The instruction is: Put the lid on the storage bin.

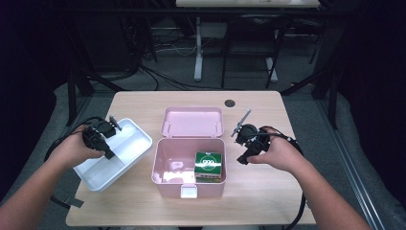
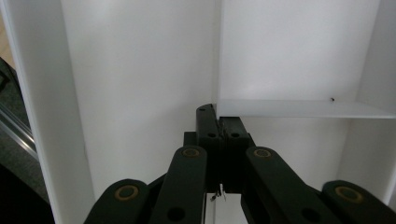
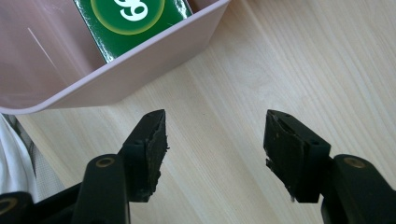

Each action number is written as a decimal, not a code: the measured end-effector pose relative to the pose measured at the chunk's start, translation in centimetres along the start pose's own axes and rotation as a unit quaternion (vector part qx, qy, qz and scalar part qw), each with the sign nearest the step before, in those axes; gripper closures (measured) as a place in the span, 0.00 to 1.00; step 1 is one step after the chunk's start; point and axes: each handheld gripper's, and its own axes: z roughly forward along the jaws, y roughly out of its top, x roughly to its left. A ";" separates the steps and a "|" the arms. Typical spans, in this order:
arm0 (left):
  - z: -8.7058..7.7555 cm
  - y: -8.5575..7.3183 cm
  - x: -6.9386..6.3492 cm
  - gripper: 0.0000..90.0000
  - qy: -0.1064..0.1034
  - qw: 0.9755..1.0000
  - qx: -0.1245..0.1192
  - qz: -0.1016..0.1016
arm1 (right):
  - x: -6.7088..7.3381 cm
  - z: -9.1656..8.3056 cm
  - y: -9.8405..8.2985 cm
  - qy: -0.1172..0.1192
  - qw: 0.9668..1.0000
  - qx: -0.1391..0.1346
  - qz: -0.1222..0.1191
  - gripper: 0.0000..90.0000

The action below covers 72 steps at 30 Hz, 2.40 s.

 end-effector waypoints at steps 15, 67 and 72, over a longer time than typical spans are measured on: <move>-3.0 1.1 -1.9 0.99 0.020 0.998 0.001 0.065 | 0.0 0.0 0.0 -0.003 1.000 -0.003 -0.001 0.44; -1.3 14.1 -14.8 0.99 0.020 0.941 -0.004 0.337 | -1.1 0.0 -1.3 -0.002 1.000 -0.004 0.014 0.44; -0.8 14.5 -15.4 0.99 0.021 0.936 -0.004 0.350 | -1.1 -0.2 -1.2 0.000 1.000 0.004 0.013 0.44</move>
